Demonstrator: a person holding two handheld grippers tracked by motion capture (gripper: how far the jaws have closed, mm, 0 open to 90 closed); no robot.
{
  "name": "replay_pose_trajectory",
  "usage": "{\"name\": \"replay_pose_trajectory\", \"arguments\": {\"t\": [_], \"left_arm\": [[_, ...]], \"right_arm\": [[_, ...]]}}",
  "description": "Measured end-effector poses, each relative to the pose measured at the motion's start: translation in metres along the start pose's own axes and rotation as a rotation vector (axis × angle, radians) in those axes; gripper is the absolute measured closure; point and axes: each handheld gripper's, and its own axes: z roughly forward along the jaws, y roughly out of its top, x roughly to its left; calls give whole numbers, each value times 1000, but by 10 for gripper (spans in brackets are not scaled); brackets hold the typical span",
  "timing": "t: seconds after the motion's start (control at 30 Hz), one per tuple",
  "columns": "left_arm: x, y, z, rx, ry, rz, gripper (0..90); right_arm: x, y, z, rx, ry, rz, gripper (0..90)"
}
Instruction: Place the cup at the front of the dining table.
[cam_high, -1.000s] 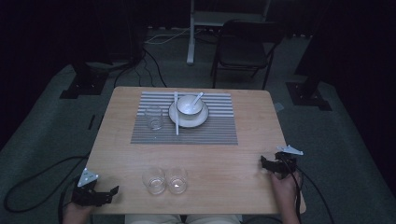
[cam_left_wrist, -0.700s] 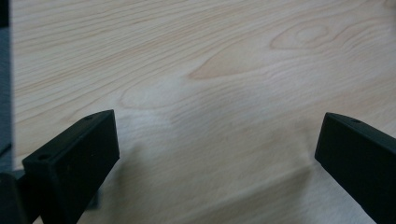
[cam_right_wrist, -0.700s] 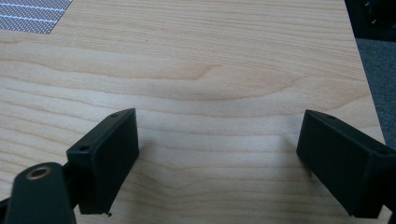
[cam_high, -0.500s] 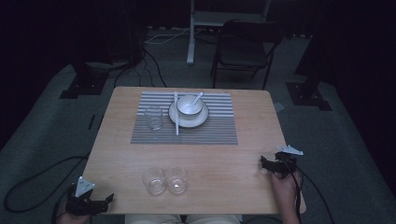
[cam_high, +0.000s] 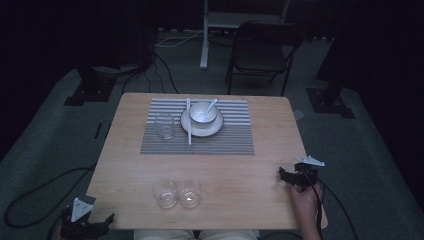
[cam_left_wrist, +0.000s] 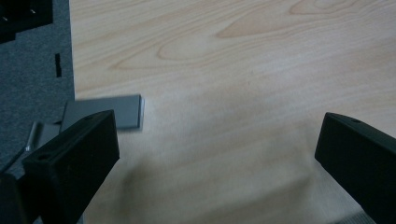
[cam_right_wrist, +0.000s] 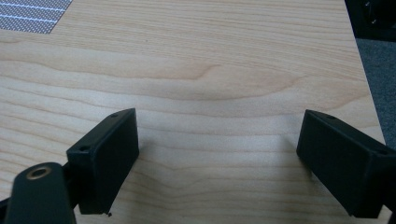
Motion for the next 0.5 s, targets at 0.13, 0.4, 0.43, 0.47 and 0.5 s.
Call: {"name": "replay_pose_trajectory", "arguments": {"t": [0.13, 0.4, 0.43, 0.47, 0.5], "left_arm": [[1, -6, -6, -2, 17, -12, 0], [8, -14, -11, -12, 67, -67, 0], [9, -15, -11, -12, 63, -79, 0], [10, -17, -12, -4, 60, -84, 0], [10, -17, -12, -5, 66, -87, 0]], "right_arm": [[0, 0, 0, 0, 0, 0, 122], [0, 0, 0, 0, 0, 0, 122], [0, 0, 0, 0, 0, 0, 122], [0, 0, 0, 0, 0, 0, 122], [0, 0, 0, 0, 0, 0, 122]]}}
